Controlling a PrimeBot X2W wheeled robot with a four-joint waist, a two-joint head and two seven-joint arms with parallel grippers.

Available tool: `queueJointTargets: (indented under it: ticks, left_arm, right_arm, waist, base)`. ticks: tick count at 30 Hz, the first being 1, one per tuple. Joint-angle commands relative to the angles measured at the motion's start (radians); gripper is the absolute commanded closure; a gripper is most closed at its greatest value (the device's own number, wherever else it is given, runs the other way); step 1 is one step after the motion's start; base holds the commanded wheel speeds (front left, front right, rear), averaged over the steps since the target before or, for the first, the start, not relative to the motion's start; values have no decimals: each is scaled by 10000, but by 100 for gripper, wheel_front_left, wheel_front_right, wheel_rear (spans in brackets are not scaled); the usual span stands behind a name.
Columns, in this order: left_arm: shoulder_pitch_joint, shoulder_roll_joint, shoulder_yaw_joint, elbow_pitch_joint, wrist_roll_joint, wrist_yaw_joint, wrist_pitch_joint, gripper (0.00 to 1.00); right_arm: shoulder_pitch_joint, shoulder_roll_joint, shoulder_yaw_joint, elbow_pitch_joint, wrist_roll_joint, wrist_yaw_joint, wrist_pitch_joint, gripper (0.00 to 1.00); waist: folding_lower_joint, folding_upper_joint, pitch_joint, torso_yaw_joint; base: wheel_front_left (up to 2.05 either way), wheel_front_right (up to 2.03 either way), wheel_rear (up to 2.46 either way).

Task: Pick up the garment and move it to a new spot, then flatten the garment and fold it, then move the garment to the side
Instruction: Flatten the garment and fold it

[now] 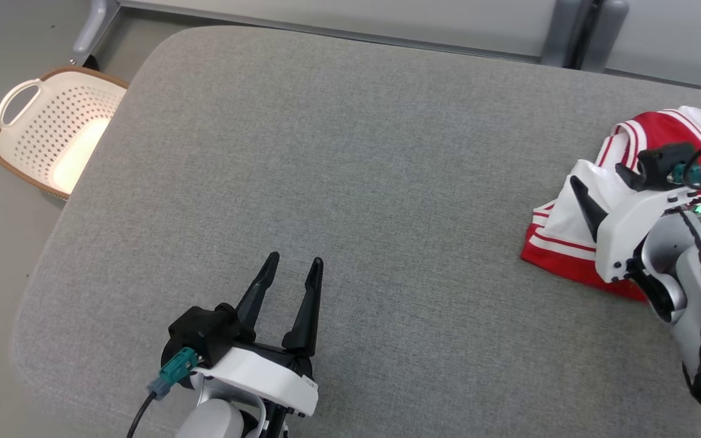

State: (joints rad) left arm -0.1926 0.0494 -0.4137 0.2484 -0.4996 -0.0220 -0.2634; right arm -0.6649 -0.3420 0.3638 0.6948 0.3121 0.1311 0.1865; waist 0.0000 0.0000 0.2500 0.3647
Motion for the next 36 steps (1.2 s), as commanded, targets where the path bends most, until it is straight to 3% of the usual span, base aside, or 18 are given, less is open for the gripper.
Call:
queueJointTargets:
  ticks: [1, 11, 12, 13, 14, 21, 24, 29, 36]
  left_arm:
    - [-193, 29, -48, -37, -67, 63, -12, 0]
    - [-453, 31, -405, -131, -210, 170, -12, 0]
    - [-481, 31, -429, -136, -204, 181, -12, 0]
    - [-490, 31, -450, -137, -195, 177, -12, 0]
    - [-475, 31, -468, -133, -190, 188, -12, 0]
    - [-443, 31, -507, -16, -156, 196, -12, 0]
    - [-393, 32, -481, 19, -136, 190, -12, 0]
    - [-303, 32, -491, 48, -118, 141, -12, 0]
    - [-206, 34, -433, 53, -147, 159, -12, 0]
  right_arm:
    - [-181, -160, 123, 164, 203, -5, 135, 0]
    - [-968, -722, 918, 1005, 1581, -4, 851, 0]
    - [-997, -730, 1046, 1052, 1722, -4, 932, 28]
    - [-1037, -765, 1194, 1074, 1857, -4, 987, 91]
    - [-1080, -807, 1297, 1078, 2000, -4, 1016, 100]
    - [-1389, -713, 1839, 844, 2659, -4, -41, 100]
    - [-1707, -644, 2220, 675, 2431, -4, -853, 100]
    - [-2201, 14, 2956, 385, 2579, -4, -1726, 100]
    - [-2715, 927, 4658, -437, 3335, -2, -2013, 100]
  waist:
    - [0, 0, 232, 246]
    - [0, 0, 532, 589]
    - [0, 0, 555, 601]
    - [0, 0, 569, 610]
    - [0, 0, 573, 614]
    - [0, 0, 399, 581]
    - [0, 0, 267, 548]
    - [0, 0, 20, 557]
    - [0, 0, -206, 689]
  base:
    - [0, 0, 0]
    - [0, 0, 0]
    - [0, 0, 0]
    - [0, 0, 0]
    - [0, 0, 0]
    - [0, 0, 0]
    - [0, 0, 0]
    - [0, 0, 0]
    - [0, 0, 0]
